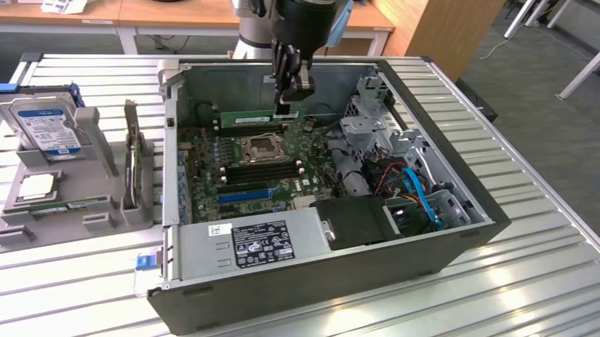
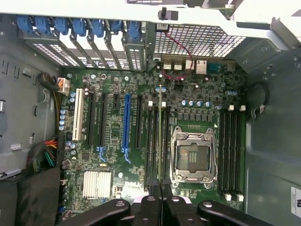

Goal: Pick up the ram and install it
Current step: 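Insert the ram into the slot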

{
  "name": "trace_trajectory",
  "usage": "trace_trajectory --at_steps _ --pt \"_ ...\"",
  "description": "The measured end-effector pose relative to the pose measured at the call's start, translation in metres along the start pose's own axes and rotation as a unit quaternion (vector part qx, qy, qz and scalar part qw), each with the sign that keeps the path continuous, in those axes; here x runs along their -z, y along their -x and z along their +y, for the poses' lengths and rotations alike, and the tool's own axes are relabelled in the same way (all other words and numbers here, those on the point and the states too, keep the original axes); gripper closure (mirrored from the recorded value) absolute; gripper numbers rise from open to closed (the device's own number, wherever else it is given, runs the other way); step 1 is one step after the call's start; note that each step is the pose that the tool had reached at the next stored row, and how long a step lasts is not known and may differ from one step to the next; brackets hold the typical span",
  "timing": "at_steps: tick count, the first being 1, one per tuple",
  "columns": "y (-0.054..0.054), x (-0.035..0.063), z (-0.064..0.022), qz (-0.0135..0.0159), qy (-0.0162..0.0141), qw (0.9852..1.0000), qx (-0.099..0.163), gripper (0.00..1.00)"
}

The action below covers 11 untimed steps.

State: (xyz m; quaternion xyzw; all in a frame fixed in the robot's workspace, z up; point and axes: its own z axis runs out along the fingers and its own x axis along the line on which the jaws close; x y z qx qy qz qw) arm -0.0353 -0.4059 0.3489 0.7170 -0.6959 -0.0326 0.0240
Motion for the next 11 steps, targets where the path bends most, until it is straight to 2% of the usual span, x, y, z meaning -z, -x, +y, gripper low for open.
trace_trajectory --at_steps 4,11 --pt "0.0 -0.0024 -0.0002 0.0001 -0.0001 1.0 0.0 0.89" --pt "0.0 -0.0128 -0.001 0.0001 -0.0007 1.0 0.0 0.89"
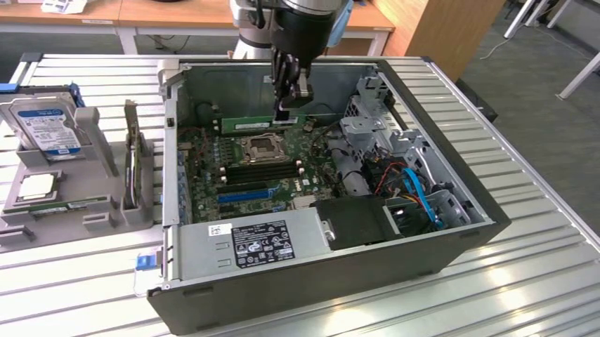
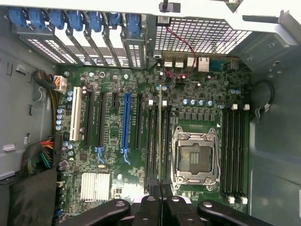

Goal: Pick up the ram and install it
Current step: 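Insert the ram into the slot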

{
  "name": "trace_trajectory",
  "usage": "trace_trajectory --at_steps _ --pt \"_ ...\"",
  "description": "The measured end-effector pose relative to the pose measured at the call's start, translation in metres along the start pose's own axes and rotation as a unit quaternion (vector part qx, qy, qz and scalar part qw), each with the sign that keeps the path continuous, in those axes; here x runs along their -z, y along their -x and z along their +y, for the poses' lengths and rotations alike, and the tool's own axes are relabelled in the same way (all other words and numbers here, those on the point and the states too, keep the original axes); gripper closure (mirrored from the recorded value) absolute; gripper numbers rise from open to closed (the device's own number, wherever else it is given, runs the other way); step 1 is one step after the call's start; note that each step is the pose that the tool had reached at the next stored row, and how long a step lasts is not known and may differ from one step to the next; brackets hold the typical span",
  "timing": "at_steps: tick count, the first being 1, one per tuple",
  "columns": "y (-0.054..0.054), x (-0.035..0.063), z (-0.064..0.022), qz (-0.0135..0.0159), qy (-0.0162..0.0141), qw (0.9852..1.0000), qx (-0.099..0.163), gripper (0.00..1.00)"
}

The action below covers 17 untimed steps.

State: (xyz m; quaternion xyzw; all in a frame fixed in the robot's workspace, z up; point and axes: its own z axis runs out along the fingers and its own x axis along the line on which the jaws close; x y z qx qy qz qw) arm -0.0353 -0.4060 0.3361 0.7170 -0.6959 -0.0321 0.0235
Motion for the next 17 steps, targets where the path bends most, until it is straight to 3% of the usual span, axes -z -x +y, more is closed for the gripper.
trace_trajectory --at_steps 17 --pt "0.0 -0.0162 -0.0011 0.0 -0.0002 1.0 0.0 0.89"
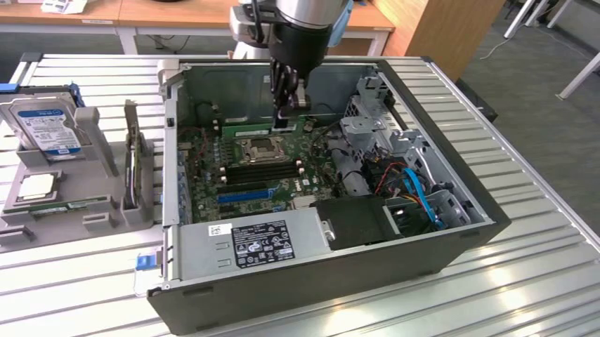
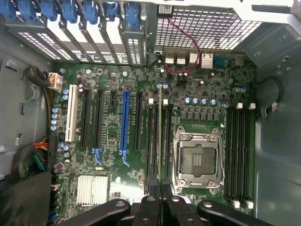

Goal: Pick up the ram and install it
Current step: 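Insert the ram into the slot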

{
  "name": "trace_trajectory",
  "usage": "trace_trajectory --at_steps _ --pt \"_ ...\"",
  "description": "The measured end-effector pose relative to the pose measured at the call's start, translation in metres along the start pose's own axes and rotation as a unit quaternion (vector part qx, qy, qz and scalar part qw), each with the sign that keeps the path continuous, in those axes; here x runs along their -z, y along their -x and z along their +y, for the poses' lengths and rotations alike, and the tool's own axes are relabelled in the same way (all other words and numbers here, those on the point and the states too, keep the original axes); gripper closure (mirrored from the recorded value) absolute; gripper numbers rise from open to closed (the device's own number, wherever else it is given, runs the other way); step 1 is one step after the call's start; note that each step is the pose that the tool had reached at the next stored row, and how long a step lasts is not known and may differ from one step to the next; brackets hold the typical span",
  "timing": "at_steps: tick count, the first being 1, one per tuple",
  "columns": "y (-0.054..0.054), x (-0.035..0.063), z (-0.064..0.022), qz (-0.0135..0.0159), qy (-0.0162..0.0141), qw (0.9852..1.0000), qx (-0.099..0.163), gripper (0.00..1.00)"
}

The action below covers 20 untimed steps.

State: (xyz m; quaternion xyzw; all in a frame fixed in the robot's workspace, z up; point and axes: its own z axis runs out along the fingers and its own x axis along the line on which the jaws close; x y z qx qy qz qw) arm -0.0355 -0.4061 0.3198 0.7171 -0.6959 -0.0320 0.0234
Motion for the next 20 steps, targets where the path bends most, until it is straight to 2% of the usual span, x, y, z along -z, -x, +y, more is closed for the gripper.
trace_trajectory --at_steps 20 --pt "0.0 -0.02 -0.0013 0.0 0.0 1.0 0.0 0.89"
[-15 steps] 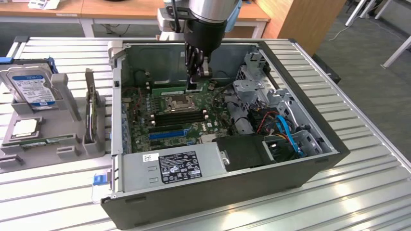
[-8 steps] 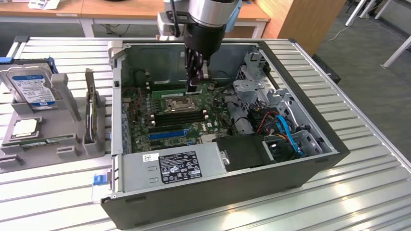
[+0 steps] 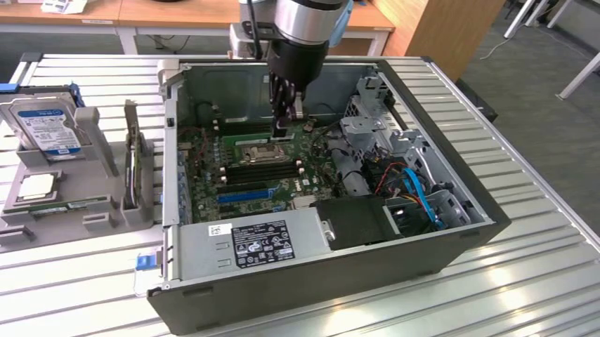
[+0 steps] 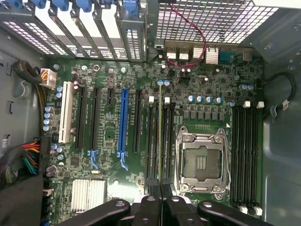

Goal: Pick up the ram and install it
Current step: 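Insert the ram into the slot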

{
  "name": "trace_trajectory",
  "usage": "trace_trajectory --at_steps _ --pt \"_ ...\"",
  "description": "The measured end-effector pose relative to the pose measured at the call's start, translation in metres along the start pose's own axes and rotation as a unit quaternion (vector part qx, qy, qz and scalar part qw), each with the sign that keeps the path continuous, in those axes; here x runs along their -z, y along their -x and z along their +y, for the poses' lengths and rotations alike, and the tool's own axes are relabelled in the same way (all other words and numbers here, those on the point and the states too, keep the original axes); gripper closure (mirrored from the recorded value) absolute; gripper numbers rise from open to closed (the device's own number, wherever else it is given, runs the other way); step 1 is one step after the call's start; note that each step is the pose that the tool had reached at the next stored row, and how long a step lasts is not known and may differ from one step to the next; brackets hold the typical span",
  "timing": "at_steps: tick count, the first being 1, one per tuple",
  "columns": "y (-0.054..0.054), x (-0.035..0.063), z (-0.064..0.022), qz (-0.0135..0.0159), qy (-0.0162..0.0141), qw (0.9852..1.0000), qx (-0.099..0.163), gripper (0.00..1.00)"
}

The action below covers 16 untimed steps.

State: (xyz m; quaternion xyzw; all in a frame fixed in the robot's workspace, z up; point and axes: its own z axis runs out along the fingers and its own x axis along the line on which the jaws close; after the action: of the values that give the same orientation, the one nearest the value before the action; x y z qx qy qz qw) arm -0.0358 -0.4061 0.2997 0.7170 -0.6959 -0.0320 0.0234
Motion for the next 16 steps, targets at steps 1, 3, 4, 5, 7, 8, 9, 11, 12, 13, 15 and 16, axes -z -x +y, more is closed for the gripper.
trace_trajectory --at_steps 1,3,4,5,7,8,9,11,12,13,15,16 --pt "0.0 -0.0006 0.0 0.0 0.0 1.0 0.0 0.89" --pt "0.0 -0.0018 0.0 0.0 0.0 1.0 0.0 0.89" --pt "0.0 -0.0023 0.0 0.0 0.0 1.0 0.0 0.89" --pt "0.0 -0.0027 -0.0001 0.0 0.0 1.0 0.0 0.89" --pt "0.0 -0.0037 -0.0001 0.0 0.0 1.0 0.0 0.89" --pt "0.0 -0.0042 -0.0002 -0.0001 0.0 1.0 0.0 0.89" --pt "0.0 -0.0046 -0.0002 0.0 0.0 1.0 0.0 0.89" --pt "-0.0001 -0.0056 -0.0003 0.0 0.0 1.0 0.0 0.89" --pt "-0.0001 -0.0062 -0.0003 -0.0001 0.0 1.0 0.0 0.89" --pt "-0.0001 -0.0067 -0.0004 -0.0001 0.0 1.0 0.0 0.89" --pt "-0.0001 -0.008 -0.0004 -0.0001 0.0 1.0 0.0 0.89" --pt "-0.0001 -0.0086 -0.0005 0.0 0.0 1.0 0.0 0.89"
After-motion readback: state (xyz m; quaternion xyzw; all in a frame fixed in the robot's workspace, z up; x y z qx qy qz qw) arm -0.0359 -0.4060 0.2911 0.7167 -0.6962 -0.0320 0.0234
